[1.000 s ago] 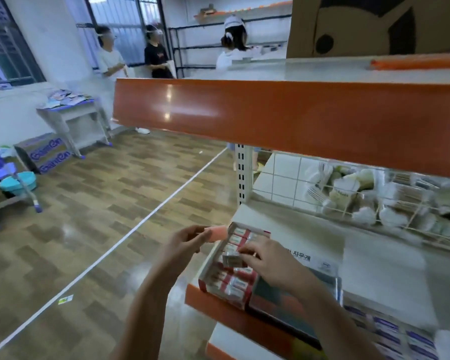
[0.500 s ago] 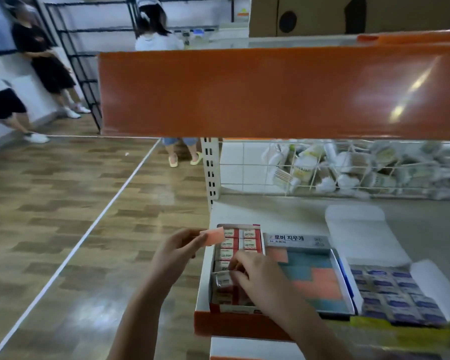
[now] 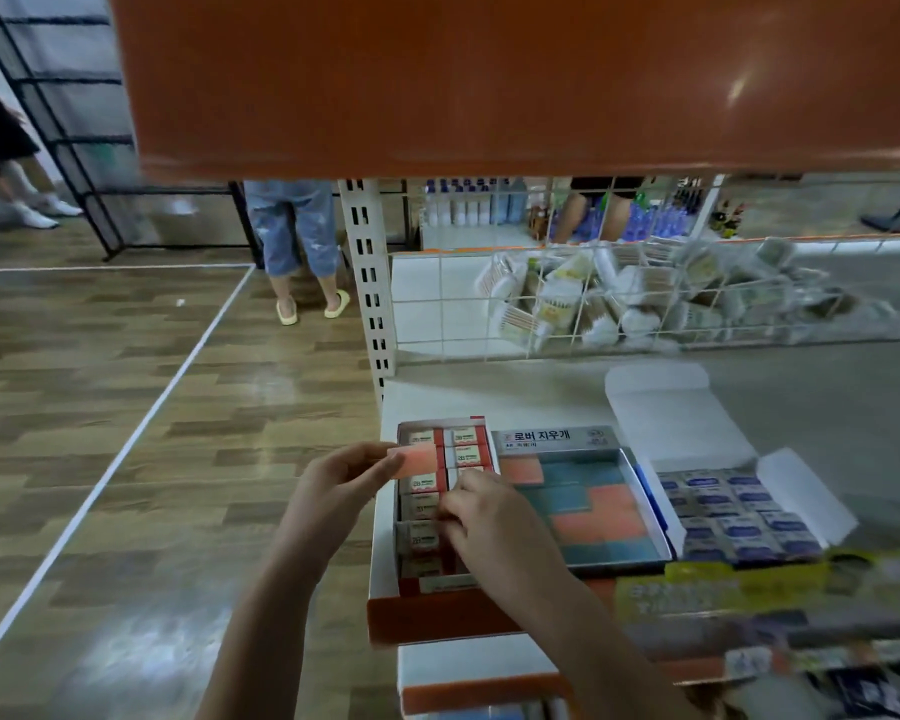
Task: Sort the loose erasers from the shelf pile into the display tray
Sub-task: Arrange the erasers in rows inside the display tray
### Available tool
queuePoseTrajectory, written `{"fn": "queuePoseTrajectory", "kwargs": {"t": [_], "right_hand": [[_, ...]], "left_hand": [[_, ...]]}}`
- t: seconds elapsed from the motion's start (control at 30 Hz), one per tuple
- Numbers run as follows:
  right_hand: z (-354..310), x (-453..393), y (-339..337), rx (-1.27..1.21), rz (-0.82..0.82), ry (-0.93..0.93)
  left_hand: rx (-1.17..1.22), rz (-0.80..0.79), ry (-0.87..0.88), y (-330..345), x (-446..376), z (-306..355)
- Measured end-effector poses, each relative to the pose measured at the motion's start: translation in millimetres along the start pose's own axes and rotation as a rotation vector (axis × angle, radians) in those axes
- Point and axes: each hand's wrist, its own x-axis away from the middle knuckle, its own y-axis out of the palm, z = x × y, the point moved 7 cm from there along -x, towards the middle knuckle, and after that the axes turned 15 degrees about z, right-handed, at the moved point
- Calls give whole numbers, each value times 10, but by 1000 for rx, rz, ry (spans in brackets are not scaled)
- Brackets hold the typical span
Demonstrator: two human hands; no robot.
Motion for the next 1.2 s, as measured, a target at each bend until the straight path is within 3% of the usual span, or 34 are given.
{"fn": "queuePoseTrajectory", "kwargs": {"t": [0.3, 0.5, 0.7, 1.0, 1.2], "right_hand": [[24, 73, -24, 10, 18, 6], [475, 35, -526, 95, 176, 108], [1112, 76, -1090, 264, 301, 302], [1392, 229, -1137, 253, 250, 452], [1386, 230, -1084, 235, 255, 436]], "left_hand": [[7, -18, 25, 92, -41, 62], [-180, -172, 128, 491, -189, 201], [-465, -298, 335, 1217, -178, 424], [-760, -219, 590, 1612, -148, 485], [-827, -256, 619, 1611, -82, 471]]}}
